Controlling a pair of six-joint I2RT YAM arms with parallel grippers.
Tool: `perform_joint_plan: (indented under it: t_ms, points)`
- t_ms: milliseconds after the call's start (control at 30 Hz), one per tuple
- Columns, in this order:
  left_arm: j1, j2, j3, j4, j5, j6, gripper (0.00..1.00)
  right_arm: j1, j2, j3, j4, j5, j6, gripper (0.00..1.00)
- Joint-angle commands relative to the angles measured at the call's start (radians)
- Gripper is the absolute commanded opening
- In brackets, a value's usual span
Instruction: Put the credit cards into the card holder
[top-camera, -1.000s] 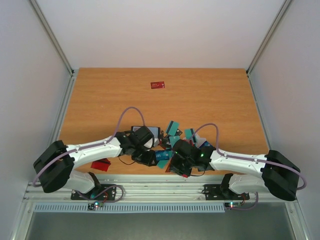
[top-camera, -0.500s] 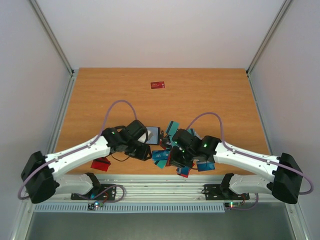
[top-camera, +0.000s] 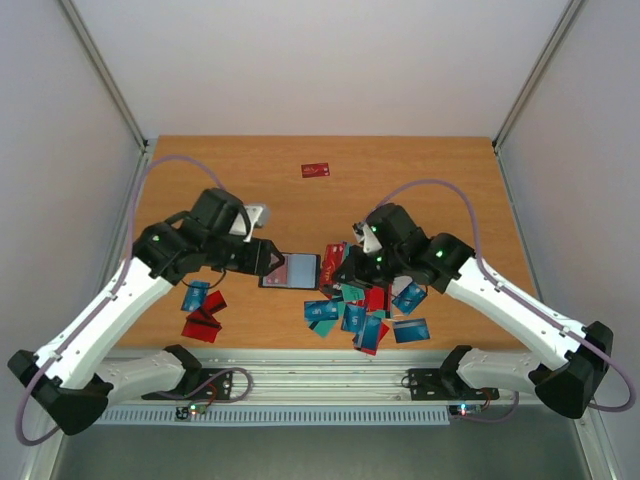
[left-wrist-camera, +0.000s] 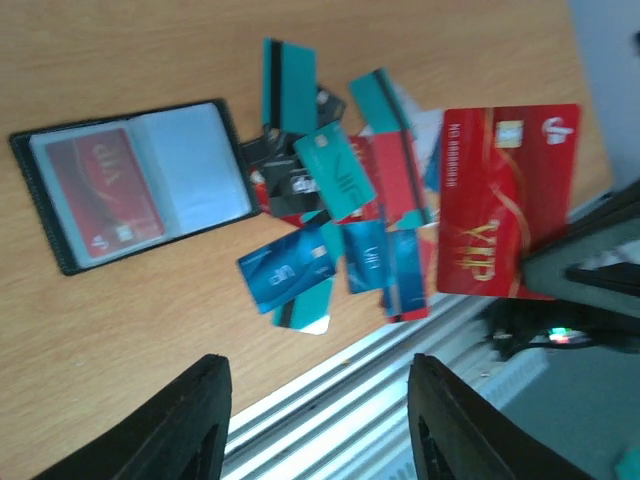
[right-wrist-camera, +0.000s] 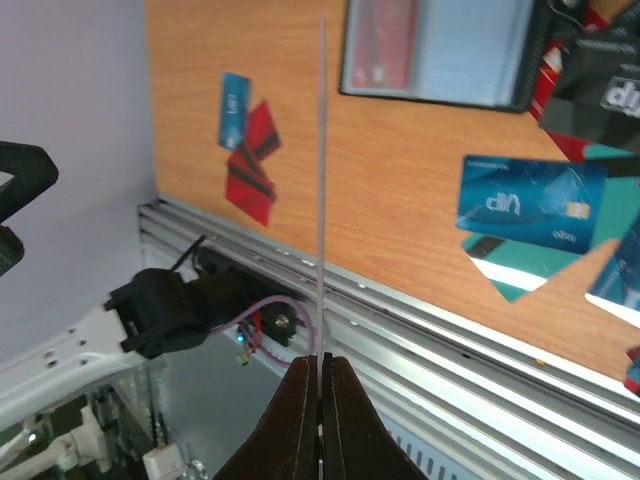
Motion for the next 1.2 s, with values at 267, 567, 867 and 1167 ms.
perform_joint_plan:
  t_ms: [267, 567, 867, 1167]
  points:
    - [0.044, -0.017, 0.185, 0.109, 0.383, -0.062, 0.59, -0.125, -0.005, 0.154, 0.151, -0.388, -0.224, 0.01]
    - [0.121, -0.095, 0.099, 0.419, 0.553, -0.223, 0.6, -0.167, 0.061, 0.239, 0.312, -0.589, -0.189, 0.01]
    - [0.267, -0.104, 0.054, 0.587, 0.613, -0.308, 0.53, -0.167, 0.137, 0.303, 0.521, -0.694, -0.088, 0.01]
    - [0.328, -0.109, 0.0, 0.747, 0.717, -0.384, 0.42, -0.168, 0.192, 0.358, 0.508, -0.738, -0.11, 0.01]
